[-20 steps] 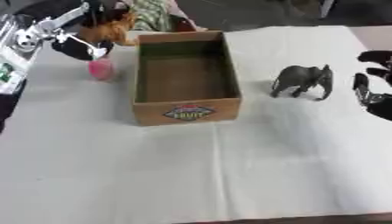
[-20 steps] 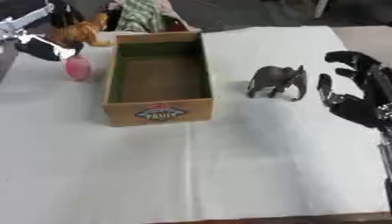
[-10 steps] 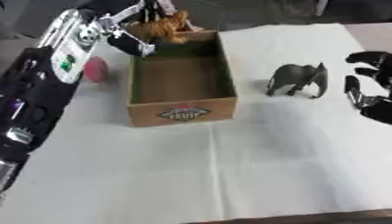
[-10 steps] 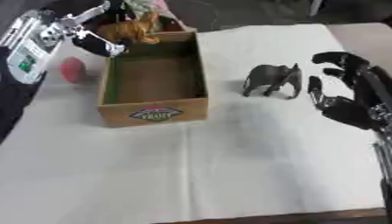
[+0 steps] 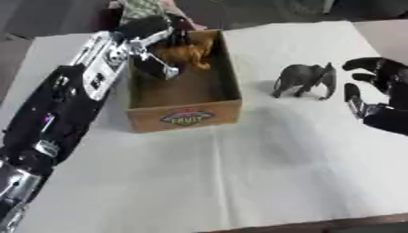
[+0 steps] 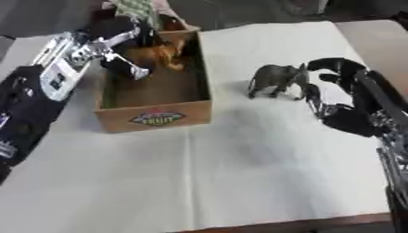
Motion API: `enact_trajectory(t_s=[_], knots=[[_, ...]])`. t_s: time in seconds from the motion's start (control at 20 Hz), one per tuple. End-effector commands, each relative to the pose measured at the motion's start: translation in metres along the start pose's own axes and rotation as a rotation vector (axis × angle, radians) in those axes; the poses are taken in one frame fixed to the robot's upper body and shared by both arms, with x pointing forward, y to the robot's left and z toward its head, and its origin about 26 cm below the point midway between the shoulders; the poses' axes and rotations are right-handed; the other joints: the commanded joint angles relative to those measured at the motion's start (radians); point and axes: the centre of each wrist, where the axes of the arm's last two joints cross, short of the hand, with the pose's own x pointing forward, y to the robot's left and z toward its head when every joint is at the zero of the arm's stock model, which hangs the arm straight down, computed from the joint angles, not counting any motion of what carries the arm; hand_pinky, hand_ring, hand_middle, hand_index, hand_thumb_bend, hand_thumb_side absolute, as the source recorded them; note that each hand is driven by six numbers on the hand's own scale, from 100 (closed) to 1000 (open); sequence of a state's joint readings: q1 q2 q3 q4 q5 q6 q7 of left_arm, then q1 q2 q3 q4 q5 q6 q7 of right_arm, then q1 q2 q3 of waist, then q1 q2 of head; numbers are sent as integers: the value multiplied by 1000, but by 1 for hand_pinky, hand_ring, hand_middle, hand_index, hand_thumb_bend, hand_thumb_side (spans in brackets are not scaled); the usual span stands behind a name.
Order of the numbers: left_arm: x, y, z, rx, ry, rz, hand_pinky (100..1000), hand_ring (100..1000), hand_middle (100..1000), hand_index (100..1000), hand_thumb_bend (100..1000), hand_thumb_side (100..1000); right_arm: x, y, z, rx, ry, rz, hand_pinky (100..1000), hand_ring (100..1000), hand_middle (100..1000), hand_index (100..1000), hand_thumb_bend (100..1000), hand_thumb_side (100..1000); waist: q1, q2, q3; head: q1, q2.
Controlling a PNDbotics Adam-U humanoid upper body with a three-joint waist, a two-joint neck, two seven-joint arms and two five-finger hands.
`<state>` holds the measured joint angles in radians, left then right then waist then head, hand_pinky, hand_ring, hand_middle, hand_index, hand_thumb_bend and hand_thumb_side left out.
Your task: Pick up objects on the table and place them in the box.
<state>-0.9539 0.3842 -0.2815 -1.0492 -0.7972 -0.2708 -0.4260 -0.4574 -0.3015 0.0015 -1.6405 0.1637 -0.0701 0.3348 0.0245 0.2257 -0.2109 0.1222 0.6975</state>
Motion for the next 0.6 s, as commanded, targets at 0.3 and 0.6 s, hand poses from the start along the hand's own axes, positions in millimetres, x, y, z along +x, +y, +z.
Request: enact_trajectory(t_s=[0.3, 0.6], knots=[[-6, 12, 5, -119, -2, 3, 759, 636, 657, 778, 612, 294, 5, -5, -2, -8, -15, 11, 896, 951, 749, 803, 100, 137, -4, -16, 4, 1, -10], [-4, 52, 25, 15, 19, -13, 837, 747, 772, 839, 1000, 549, 3, -7, -1, -16, -8, 15, 897, 952, 749, 804, 100, 138, -5, -19, 13, -3, -12]])
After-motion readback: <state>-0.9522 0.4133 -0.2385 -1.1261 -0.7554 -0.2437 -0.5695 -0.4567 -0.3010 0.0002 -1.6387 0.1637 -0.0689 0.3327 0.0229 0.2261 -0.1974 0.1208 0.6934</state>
